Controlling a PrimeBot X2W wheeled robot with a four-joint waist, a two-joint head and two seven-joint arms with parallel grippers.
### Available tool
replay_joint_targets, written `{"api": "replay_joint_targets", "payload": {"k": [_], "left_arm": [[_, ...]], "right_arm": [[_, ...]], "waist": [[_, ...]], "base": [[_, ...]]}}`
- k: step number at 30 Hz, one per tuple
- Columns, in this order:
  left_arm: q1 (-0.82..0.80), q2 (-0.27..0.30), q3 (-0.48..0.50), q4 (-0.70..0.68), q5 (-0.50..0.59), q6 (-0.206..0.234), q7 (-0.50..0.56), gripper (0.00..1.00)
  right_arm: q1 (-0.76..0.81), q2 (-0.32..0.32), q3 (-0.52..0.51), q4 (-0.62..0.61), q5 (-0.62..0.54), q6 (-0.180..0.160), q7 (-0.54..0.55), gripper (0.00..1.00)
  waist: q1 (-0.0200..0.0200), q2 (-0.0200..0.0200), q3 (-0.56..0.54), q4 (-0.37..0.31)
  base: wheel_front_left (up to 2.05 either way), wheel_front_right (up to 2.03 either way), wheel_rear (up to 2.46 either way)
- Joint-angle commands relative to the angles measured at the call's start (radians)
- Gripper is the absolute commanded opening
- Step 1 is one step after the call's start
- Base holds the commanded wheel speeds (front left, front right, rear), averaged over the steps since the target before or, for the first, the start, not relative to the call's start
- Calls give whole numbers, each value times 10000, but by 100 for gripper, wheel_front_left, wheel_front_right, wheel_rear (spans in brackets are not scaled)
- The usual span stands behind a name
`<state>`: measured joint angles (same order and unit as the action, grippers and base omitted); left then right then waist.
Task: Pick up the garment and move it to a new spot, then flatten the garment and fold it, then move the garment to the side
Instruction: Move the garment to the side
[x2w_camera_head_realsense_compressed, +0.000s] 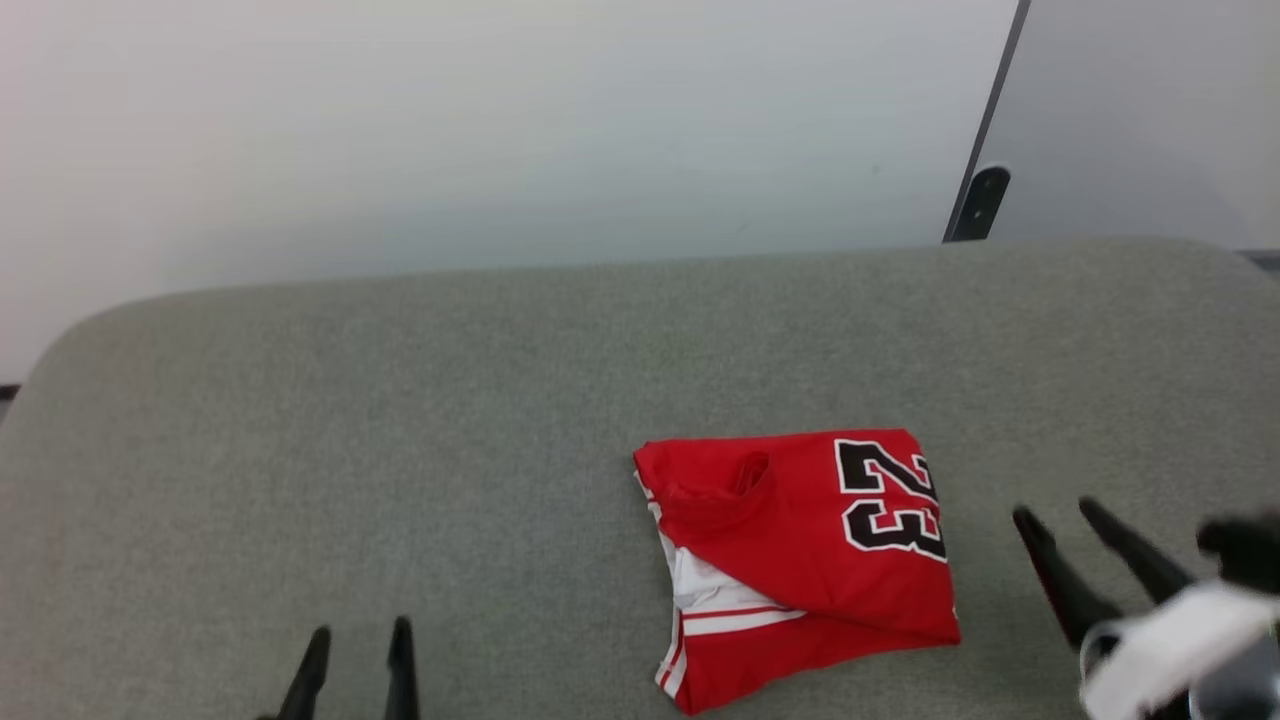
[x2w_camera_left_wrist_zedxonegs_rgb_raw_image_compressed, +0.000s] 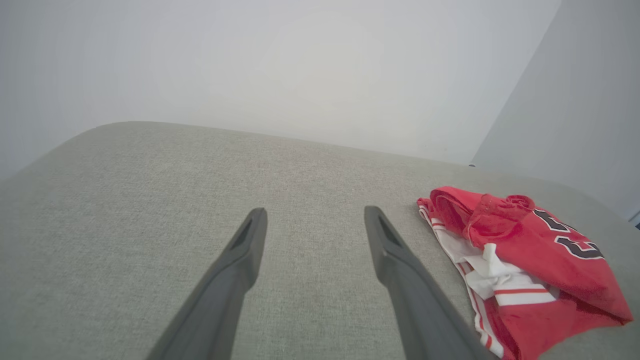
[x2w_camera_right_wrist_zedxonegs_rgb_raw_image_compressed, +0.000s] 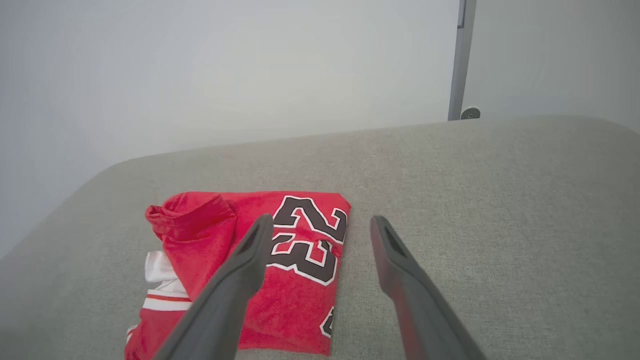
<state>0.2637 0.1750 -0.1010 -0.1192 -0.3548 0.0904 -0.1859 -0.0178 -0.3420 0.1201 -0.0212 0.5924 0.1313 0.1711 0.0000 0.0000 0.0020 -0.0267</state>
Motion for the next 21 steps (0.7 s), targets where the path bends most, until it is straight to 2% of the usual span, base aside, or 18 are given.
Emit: {"api": "replay_joint_targets", "payload": {"k": [1,6,9,15,21], "left_arm": [[-190,-21,-30,8,25,-36,-46,100],[-743,-84,-262,386,40,-222,-139,100],[-1110,-120,-402,621,56,-331,-189,100],[-1641,-196,-564,1057,71,-500,-342,100],[-2028,-301,-696,1373,83,-629,-511,100]], "right_arm": [[-252,-55,26,80,-70,-13,149,100],[-1726,-635,870,1370,-276,-13,2814,100],[-2525,-831,1368,1945,77,-13,3910,100],[-3682,-1056,1802,2985,695,-13,5173,100],[-4272,-1137,2162,3964,488,-13,6042,100]], "waist": [[0,0,231,94],[0,0,608,386],[0,0,846,604],[0,0,1249,1039],[0,0,1715,1357]], "base": [[0,0,0],[0,0,0],[0,0,0],[0,0,0],[0,0,0]]}}
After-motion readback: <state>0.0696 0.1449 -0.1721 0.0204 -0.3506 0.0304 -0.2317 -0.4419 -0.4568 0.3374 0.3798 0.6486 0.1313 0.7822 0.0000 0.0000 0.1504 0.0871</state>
